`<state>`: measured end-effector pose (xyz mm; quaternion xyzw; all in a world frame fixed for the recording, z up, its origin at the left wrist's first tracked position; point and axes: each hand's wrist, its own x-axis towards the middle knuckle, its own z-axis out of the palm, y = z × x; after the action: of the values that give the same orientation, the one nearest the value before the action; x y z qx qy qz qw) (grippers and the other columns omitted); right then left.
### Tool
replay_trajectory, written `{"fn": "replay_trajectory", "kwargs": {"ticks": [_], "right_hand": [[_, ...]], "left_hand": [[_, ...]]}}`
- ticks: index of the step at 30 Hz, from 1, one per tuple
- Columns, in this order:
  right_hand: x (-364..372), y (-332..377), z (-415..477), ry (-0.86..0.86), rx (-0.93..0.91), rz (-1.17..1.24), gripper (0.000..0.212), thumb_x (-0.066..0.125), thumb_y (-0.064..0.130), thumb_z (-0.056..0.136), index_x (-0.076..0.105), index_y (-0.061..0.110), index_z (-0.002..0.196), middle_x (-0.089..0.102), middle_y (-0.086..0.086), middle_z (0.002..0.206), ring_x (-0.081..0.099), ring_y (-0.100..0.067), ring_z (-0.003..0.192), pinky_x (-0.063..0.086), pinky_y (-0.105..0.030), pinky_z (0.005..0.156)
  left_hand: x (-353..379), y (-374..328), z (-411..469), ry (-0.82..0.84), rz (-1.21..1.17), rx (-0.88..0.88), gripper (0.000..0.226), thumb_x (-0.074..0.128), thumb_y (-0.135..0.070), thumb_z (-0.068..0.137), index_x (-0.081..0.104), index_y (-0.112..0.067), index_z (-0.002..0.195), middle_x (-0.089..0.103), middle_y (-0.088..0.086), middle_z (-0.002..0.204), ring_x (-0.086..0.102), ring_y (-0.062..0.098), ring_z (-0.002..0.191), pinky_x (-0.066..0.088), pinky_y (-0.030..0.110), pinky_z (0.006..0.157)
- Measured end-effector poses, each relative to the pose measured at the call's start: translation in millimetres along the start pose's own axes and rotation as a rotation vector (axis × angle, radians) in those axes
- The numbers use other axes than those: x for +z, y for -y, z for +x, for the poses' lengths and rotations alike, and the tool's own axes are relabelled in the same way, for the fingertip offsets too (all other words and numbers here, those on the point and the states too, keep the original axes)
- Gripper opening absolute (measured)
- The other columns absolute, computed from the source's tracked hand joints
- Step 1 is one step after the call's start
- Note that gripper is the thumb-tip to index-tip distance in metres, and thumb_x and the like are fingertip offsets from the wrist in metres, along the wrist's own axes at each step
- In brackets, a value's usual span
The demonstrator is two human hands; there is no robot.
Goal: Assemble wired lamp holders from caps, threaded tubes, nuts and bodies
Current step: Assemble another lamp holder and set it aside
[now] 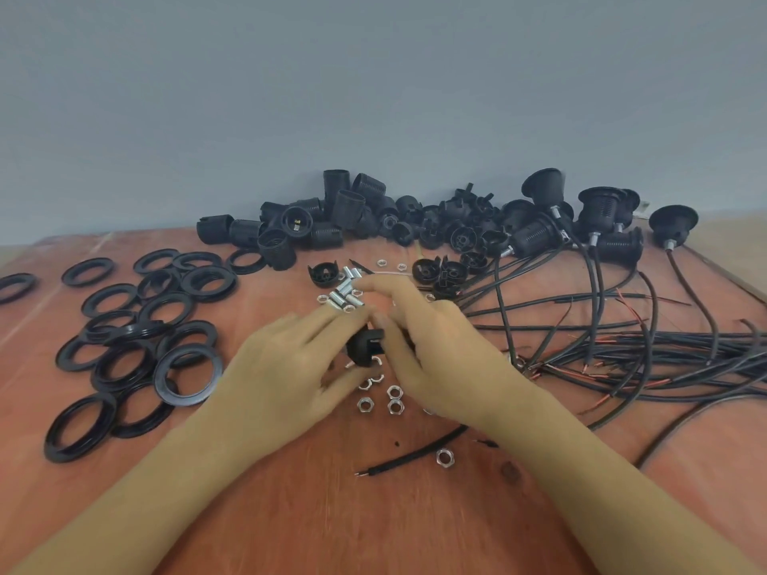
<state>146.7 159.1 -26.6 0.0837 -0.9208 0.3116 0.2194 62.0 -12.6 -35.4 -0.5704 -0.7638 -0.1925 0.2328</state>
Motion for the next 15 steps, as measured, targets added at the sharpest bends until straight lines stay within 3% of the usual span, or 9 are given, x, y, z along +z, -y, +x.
{"fn": "replay_trajectory", "kwargs": {"ticks": [3,8,12,15], "right_hand": [[-3.2,-6.6,0.8,-0.055,0.031,-0.034,0.032,0.041,0.018,0.103,0.044,0.018,0.135,0.055,0.001,0.054,0.049,-0.019,0.043,0.041,-0.04,0.045],[-15.8,-31.1,0.6,-0.166,0.175,-0.143,0.023,0.043,0.029,0.103,0.052,0.026,0.123,0.047,0.004,0.046,0.042,-0.014,0.043,0.033,-0.031,0.049],[-7.3,-16.7,1.3,-0.196,0.069,-0.042,0.023,0.051,0.017,0.1,0.055,0.014,0.123,0.044,0.005,0.045,0.043,-0.017,0.04,0.04,-0.038,0.046],[2.0,-1.4,0.7,-0.155,-0.048,-0.019,0.025,0.047,0.012,0.1,0.054,0.009,0.124,0.037,0.014,0.049,0.038,-0.011,0.04,0.03,-0.023,0.043]], "left_hand": [[-1.3,0.8,-0.4,-0.047,-0.044,-0.077,0.051,0.056,-0.041,0.089,0.063,-0.008,0.126,0.065,0.001,0.101,0.041,0.005,0.059,0.052,0.033,0.047],[-6.6,10.1,0.1,-0.126,0.007,-0.117,0.047,0.061,-0.043,0.089,0.065,-0.013,0.125,0.064,-0.004,0.1,0.033,0.006,0.059,0.048,0.029,0.043],[-1.0,5.0,-2.0,-0.08,-0.009,-0.073,0.047,0.061,-0.042,0.088,0.065,-0.012,0.124,0.064,-0.003,0.1,0.033,0.002,0.059,0.049,0.029,0.044],[3.0,-2.9,-1.8,-0.071,-0.031,-0.028,0.045,0.059,-0.04,0.087,0.068,-0.008,0.118,0.068,-0.001,0.098,0.054,0.006,0.059,0.05,0.032,0.041]]}}
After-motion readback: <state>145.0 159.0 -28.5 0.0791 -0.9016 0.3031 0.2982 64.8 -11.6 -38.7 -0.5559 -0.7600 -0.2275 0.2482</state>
